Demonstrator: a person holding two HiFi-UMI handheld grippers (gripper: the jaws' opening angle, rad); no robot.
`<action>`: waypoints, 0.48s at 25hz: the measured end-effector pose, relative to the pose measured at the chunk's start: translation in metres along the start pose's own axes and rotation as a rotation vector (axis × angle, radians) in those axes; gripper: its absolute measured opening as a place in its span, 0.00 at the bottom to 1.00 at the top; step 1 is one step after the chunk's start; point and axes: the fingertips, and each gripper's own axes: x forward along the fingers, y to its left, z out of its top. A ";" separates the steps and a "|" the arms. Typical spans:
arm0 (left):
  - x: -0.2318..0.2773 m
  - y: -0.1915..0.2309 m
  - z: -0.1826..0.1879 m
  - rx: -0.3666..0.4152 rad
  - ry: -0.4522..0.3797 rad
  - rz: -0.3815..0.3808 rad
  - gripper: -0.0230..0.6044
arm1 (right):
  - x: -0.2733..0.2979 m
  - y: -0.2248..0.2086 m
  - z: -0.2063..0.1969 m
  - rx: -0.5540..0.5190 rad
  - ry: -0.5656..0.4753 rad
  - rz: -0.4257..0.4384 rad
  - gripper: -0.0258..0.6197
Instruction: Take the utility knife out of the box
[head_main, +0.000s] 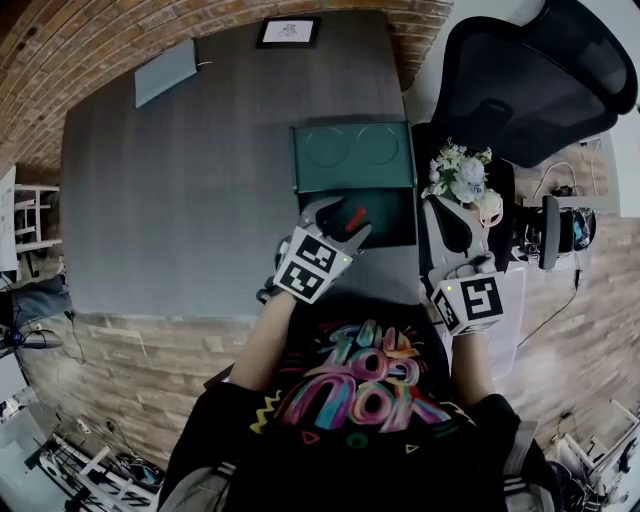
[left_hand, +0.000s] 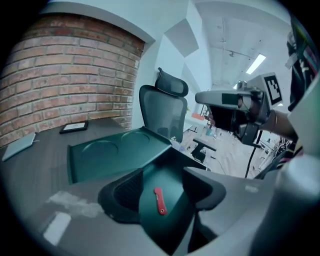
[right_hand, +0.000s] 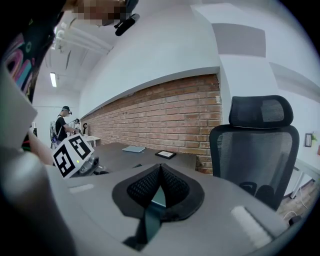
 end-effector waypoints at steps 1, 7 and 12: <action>0.005 -0.001 -0.004 -0.003 0.017 -0.008 0.42 | 0.000 -0.001 -0.001 0.002 0.000 -0.004 0.04; 0.030 -0.001 -0.021 -0.016 0.095 -0.035 0.41 | -0.001 -0.004 -0.005 0.017 0.020 -0.024 0.04; 0.049 -0.003 -0.032 -0.023 0.166 -0.048 0.42 | -0.001 -0.004 -0.004 0.012 0.005 -0.028 0.04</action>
